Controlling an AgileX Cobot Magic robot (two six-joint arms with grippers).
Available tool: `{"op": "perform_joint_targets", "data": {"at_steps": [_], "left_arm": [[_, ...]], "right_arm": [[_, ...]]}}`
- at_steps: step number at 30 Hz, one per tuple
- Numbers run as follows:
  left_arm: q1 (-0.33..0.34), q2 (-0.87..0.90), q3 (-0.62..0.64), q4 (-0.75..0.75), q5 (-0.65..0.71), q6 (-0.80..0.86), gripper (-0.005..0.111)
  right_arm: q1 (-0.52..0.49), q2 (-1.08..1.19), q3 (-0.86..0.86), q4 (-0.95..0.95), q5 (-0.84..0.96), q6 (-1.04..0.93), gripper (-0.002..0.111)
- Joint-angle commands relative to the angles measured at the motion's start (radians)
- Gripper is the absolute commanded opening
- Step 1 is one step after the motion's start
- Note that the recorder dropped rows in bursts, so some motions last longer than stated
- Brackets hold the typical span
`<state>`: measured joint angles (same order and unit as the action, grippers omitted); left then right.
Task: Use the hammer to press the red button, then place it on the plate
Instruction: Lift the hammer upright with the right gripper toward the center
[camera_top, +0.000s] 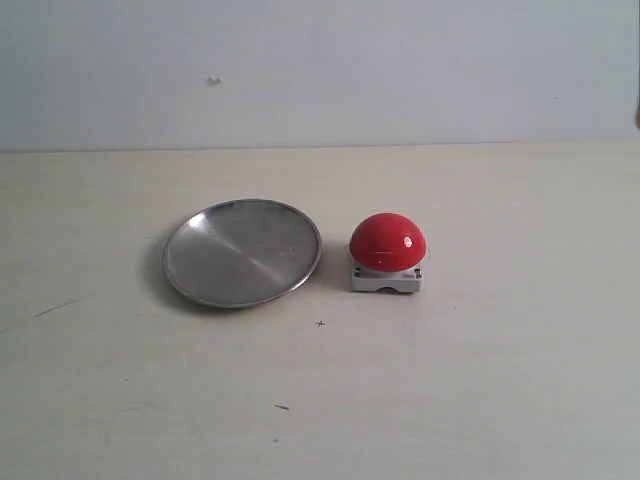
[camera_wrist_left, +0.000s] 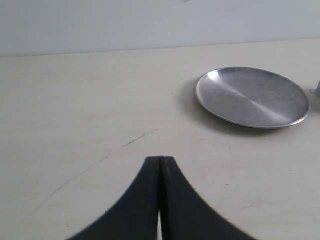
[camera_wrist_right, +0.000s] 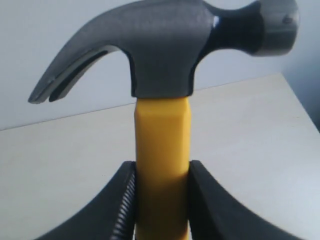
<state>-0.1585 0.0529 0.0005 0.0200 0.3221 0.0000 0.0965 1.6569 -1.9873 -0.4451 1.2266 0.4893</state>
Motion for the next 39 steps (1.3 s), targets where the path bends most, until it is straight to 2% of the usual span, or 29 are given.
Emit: {"op": "perform_joint_targets", "data": {"at_steps": [1, 12, 16, 22, 24, 26, 29, 34, 39], "left_arm": [[0.002, -0.008, 0.0, 0.002, -0.007, -0.007, 0.0], [0.002, -0.008, 0.0, 0.002, -0.007, -0.007, 0.0], [0.002, -0.008, 0.0, 0.006, -0.007, 0.009, 0.0], [0.002, -0.008, 0.0, 0.022, -0.012, 0.04, 0.0], [0.002, -0.008, 0.0, 0.015, -0.051, 0.043, 0.0], [0.002, -0.008, 0.0, -0.057, -0.139, 0.021, 0.0], [0.002, -0.008, 0.0, -0.213, -0.286, -0.08, 0.0], [0.002, -0.008, 0.0, -0.347, -0.442, -0.189, 0.0], [0.002, -0.008, 0.0, -0.354, -0.55, -0.408, 0.0]], "right_arm": [[0.001, -0.247, 0.226, -0.069, -0.16, 0.038, 0.0], [0.003, -0.772, 0.984, -0.029, -0.675, 0.172, 0.0], [0.003, -0.845, 1.154, -0.041, -0.818, 0.193, 0.0], [0.003, -0.852, 1.281, -0.035, -0.948, 0.193, 0.0], [0.003, -0.852, 1.304, -0.011, -0.997, 0.193, 0.0], [0.003, -0.852, 1.323, 0.014, -1.059, 0.191, 0.0], [0.003, -0.852, 1.338, 0.028, -1.137, 0.191, 0.0], [0.008, -0.852, 1.344, 0.05, -1.196, 0.193, 0.0], [0.008, -0.852, 1.354, 0.092, -1.219, 0.193, 0.0]]}}
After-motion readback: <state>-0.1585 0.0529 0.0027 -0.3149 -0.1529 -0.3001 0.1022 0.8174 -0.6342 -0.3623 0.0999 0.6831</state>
